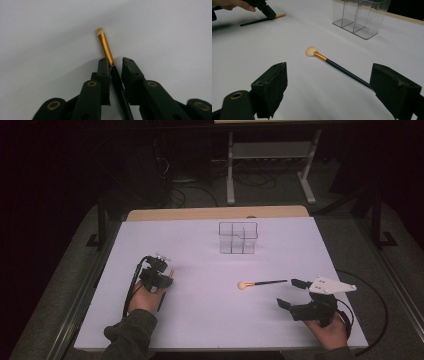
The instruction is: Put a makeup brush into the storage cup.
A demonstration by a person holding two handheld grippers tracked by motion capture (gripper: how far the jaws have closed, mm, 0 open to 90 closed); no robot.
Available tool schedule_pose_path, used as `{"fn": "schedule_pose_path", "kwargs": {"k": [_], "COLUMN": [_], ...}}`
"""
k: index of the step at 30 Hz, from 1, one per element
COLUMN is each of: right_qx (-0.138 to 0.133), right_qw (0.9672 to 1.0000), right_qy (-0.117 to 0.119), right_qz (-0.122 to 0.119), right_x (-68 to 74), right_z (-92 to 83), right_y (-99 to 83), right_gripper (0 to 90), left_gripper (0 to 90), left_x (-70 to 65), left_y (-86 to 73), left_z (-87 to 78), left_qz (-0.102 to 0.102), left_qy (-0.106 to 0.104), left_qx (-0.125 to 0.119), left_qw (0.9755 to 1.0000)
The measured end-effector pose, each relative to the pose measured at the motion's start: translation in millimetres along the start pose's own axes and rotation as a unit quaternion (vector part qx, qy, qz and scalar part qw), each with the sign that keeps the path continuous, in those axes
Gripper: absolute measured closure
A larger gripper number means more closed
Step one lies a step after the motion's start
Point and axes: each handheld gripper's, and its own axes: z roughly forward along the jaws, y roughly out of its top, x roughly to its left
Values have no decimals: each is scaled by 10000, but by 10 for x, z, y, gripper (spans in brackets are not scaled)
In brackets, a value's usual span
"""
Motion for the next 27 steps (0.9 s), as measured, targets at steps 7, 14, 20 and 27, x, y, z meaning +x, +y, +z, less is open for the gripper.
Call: {"fn": "schedule_pose_path", "kwargs": {"k": [7, 14, 20, 27], "right_qx": [-1, 8, 17, 42], "right_qw": [10000, 10000, 10000, 10000], "right_qy": [-6, -1, -2, 12], "right_qz": [-6, -4, -4, 7], "right_x": [3, 2, -1, 6], "right_z": [-4, -3, -1, 4], "right_y": [2, 1, -1, -2], "right_gripper": [138, 138, 139, 139], "left_gripper": [836, 838, 838, 839], "left_x": [23, 68, 115, 141], "left_y": [29, 51, 64, 69], "left_z": [10, 5, -39, -67], "left_qz": [176, 185, 165, 225], "left_qy": [-132, -304, -402, -537], "left_qx": [36, 96, 60, 122], "left_qw": [9998, 9993, 9990, 9982]}}
